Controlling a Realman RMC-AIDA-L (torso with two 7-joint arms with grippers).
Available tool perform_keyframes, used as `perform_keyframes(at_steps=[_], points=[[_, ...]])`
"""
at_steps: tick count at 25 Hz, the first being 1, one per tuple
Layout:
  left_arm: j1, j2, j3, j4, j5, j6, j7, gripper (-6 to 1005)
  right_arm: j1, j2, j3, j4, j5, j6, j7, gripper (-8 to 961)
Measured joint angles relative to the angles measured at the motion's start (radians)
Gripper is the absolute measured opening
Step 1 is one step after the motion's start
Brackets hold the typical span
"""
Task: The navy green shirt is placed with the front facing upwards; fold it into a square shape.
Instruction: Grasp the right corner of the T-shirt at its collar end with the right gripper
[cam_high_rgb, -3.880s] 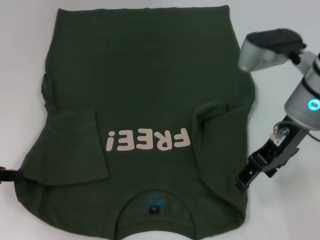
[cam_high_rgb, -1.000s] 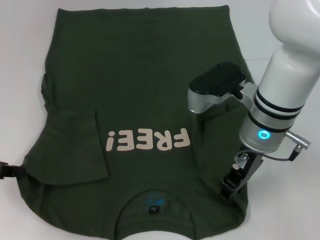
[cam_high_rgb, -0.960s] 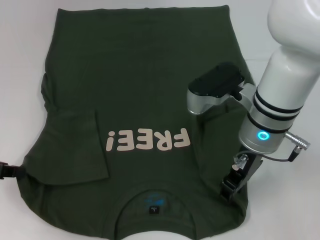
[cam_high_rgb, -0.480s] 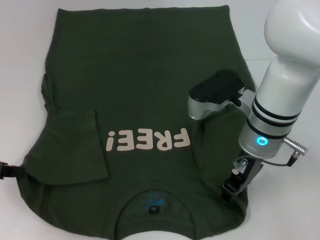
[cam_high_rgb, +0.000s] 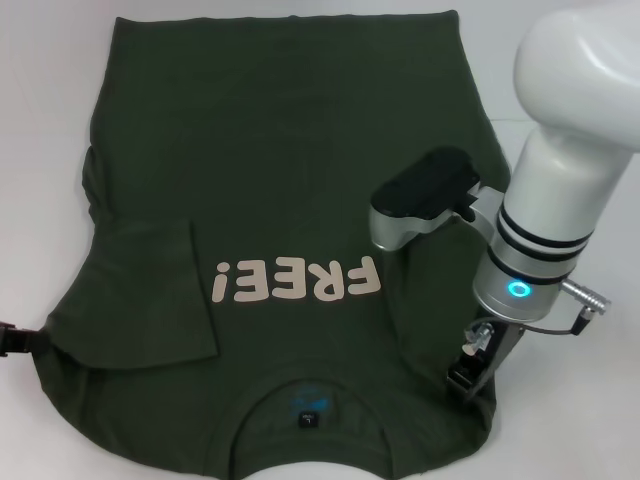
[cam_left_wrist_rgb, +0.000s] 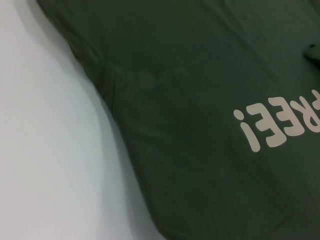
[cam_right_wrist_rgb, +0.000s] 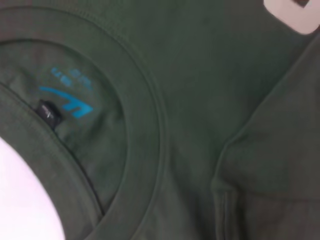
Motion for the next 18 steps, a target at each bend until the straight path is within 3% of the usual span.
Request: perform_keyframes(at_steps=[3,9,14,18], points=[[-0.002,0.002,0.0,-0.005,0.0,-0.002,0.0,25,-0.003,0.0,-0.013,-0.009,0.0,0.01,0.009,344],[-0.002,0.003,0.0,-0.005,0.0,-0.008,0.001,25,-0.001,0.0,-0.014,-0.018,0.0,0.011,0.006,104],[-0.004,0.004,0.0,-0.012,0.0,-0.01,0.001,25,-0.011,-0.005,-0.013,-0.049,0.009,0.003,0.003,32],[-0.006,0.004,0.0,-0.013,0.0,-0.01,0.001,25,-0.055,-0.01,0.012,-0.128,0.01,-0.02,0.012,32]])
